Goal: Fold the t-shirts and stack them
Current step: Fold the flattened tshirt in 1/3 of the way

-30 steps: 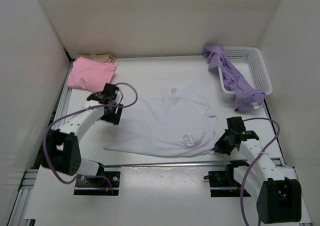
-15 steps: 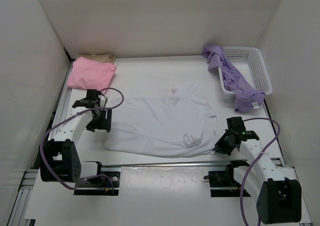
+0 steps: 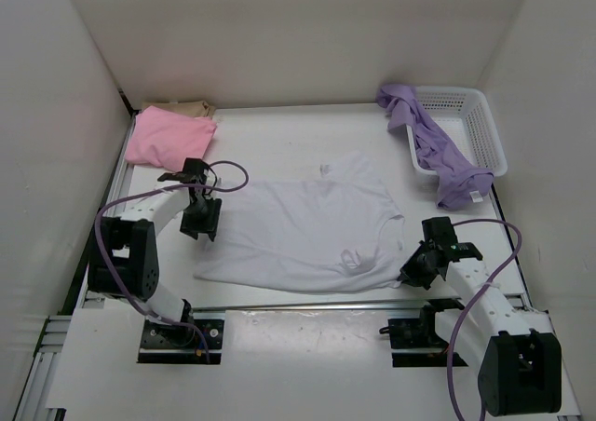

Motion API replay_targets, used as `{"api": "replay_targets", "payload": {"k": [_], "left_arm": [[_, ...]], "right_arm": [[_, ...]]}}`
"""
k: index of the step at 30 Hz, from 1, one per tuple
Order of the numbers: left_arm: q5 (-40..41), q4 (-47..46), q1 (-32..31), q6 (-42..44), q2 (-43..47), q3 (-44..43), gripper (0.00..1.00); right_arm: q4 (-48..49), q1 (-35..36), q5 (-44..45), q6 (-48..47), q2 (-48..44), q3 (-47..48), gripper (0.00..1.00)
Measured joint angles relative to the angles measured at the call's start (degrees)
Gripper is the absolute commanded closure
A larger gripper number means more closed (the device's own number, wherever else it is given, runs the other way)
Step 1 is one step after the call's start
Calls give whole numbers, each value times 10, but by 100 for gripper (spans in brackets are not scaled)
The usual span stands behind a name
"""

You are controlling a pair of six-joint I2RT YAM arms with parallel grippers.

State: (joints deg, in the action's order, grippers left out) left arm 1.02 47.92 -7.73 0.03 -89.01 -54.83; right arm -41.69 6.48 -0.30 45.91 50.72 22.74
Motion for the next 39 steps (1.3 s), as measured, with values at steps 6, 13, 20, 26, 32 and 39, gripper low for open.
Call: {"api": "replay_targets", "payload": {"k": [6, 13, 20, 26, 32, 39], "left_arm": [[-11, -4, -3, 0, -11, 0, 46], [-26, -11, -11, 0, -57, 0, 72], [-16, -17, -11, 0, -57, 0, 90], [22, -17, 20, 0, -31, 0, 90], [26, -4, 69, -2, -23, 1, 90], [26, 5, 68, 0, -23, 13, 59]], "right_arm": [[0, 0, 0, 0, 0, 0, 100], [0, 0, 0, 0, 0, 0, 100], [0, 0, 0, 0, 4, 1, 100], [-1, 0, 4, 2, 4, 2, 100], [-2, 0, 6, 5, 4, 2, 100], [-2, 0, 2, 0, 9, 4, 67]]}}
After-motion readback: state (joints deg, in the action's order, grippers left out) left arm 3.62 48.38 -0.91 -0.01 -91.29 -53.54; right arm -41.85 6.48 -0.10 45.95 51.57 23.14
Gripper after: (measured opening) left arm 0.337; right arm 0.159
